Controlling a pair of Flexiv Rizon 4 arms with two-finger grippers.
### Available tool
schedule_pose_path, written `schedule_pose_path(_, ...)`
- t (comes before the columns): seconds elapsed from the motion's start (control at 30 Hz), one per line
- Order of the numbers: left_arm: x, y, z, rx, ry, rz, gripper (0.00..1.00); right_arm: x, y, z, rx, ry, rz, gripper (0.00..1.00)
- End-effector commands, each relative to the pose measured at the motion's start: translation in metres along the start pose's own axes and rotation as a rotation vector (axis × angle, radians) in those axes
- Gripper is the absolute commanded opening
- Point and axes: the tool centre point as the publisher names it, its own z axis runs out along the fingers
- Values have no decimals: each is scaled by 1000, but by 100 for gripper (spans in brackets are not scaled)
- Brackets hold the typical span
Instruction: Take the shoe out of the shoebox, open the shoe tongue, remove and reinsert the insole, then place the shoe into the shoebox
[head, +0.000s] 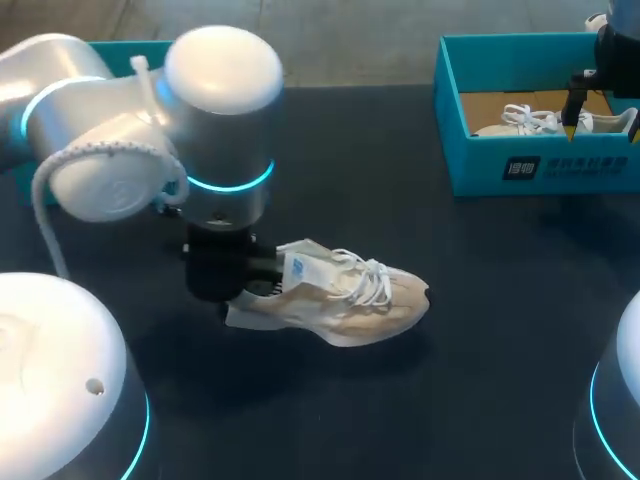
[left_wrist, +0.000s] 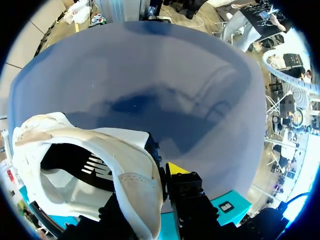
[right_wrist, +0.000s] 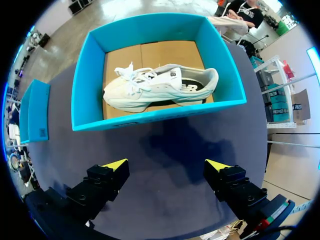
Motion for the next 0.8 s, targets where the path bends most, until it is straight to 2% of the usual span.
schedule_pose_path(0.03, -27, -1, 14, 7, 72, 0, 0, 0, -1, 0, -2, 0, 1, 100)
schedule_pose_path(0.4, -41, -14, 41, 34, 93, -17, 0, 0, -1, 0, -2, 0, 1, 100)
schedule_pose_path(0.8, -58, -18, 55, 9, 90, -7, 0, 0, -1, 0, -2, 0, 1, 100)
